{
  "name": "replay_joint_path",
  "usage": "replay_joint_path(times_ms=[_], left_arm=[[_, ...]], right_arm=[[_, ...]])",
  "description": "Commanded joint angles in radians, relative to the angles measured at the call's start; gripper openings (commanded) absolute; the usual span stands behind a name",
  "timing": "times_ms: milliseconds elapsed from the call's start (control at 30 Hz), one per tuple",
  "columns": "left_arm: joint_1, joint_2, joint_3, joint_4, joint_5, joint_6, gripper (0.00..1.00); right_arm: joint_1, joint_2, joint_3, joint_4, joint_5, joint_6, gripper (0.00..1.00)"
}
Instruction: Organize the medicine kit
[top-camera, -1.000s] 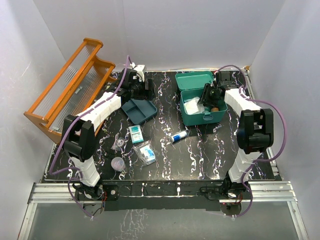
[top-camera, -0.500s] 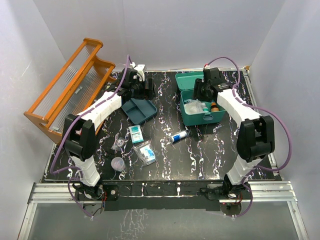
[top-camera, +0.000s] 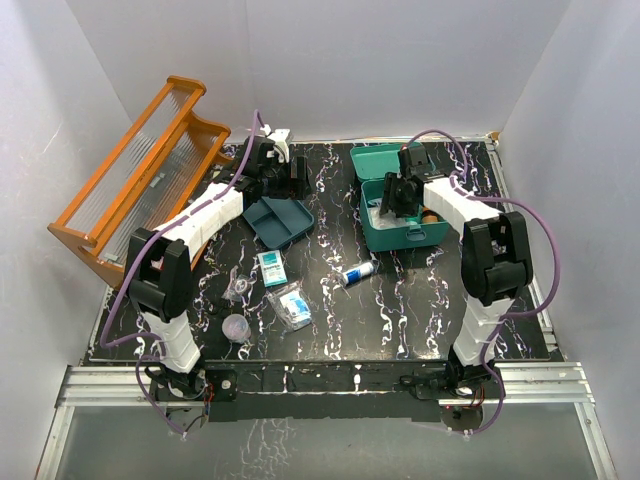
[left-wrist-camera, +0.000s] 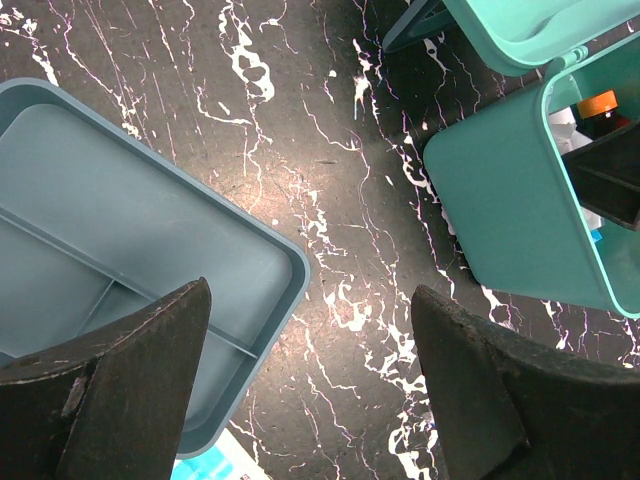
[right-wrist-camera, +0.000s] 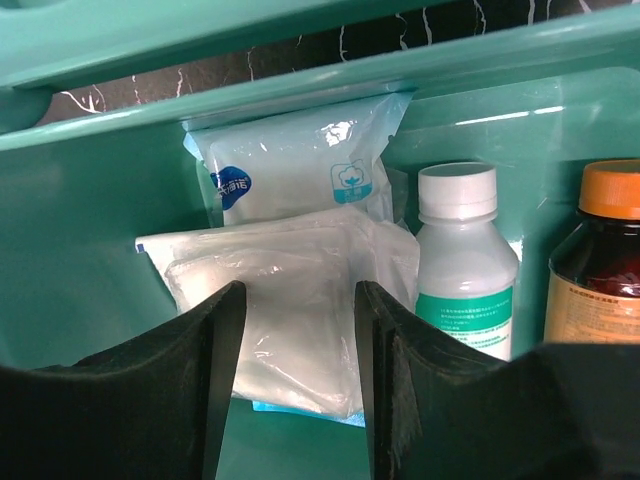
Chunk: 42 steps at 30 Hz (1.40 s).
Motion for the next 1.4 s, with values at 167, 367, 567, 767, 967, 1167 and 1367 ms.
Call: replay_joint_path(times_ms=[167, 367, 567, 767, 967, 1167, 1367], left_arm=[[0.003, -0.022, 0.023, 0.007, 0.01, 0.002, 0.8], [0.003, -0.031, 0.025, -0.007, -0.009, -0.009, 0.81], [0.006, -0.076, -0.007, -0.05, -0.072, -0.059, 0.81], [0.03, -0.189, -0.084, -0.108, -0.097, -0.134, 0.98], [0.06, -0.37, -0.223, -0.198, -0.07, -0.113, 0.99], [0.065, -0.473, -0.296, -0.426, -0.113, -0.154, 0.92], [0.064, -0.567, -0.396, -0.445, -0.179, -0.257, 0.85]], right_arm=[[0.024, 0.047, 0.035, 0.044, -0.006, 0.02, 0.46], [0.026, -0.006, 0.052, 0.026, 0.026, 0.039, 0.46], [0.027, -0.132, 0.073, 0.019, 0.126, 0.086, 0.5], [0.031, -0.26, 0.084, 0.011, 0.1, 0.091, 0.53], [0.081, -0.341, 0.038, 0.063, -0.009, 0.144, 0.54], [0.202, -0.398, -0.062, 0.157, -0.025, 0.175, 0.55], [0.412, -0.359, -0.081, 0.115, 0.082, 0.106, 0.57]])
